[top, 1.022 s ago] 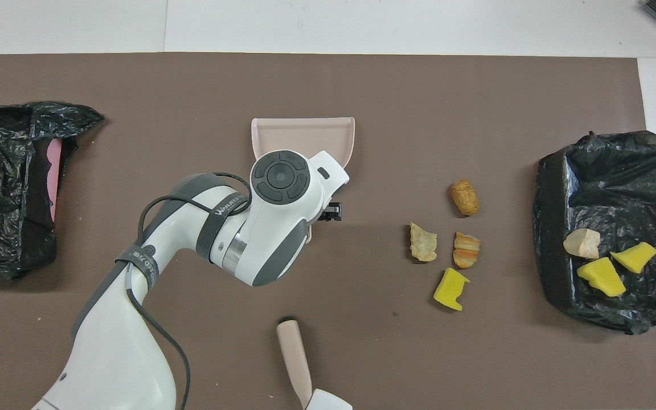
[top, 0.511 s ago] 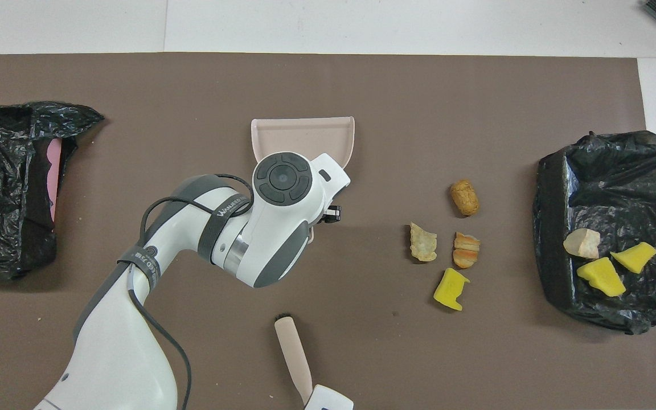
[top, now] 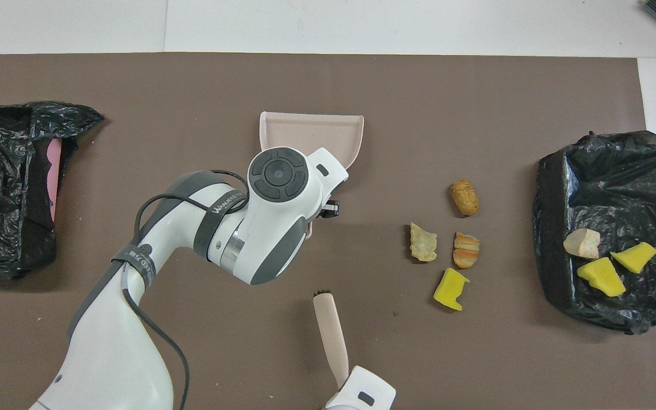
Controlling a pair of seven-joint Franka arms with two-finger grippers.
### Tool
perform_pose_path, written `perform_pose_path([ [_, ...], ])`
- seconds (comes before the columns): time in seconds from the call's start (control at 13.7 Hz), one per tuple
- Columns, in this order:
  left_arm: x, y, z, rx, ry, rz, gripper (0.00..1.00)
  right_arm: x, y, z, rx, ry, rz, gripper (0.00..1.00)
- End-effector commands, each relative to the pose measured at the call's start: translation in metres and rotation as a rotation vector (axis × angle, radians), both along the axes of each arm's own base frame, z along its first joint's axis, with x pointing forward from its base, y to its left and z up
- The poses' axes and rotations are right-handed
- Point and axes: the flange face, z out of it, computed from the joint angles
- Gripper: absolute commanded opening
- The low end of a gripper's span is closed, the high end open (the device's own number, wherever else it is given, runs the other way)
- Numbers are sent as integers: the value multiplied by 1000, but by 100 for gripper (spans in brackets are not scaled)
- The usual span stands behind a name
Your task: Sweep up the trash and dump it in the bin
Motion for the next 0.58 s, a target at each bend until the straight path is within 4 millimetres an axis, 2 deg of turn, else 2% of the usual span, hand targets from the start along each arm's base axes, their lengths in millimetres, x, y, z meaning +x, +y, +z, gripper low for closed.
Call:
perform_pose_path([
  [0.0,-17,15,34,51,33,-137,0,28,-34,1,-38,-28,-36,0],
  [0.29,-36,24,36,140,101,-351,0,92,-96,-12,-113,-40,-76,0],
  [0.36,-38,26,34,146,122,-411,0,114,-113,-16,-117,-21,-81,0],
  [0.51,-38,29,35,139,134,-526,0,146,-157,-22,-144,-3,-35,0],
])
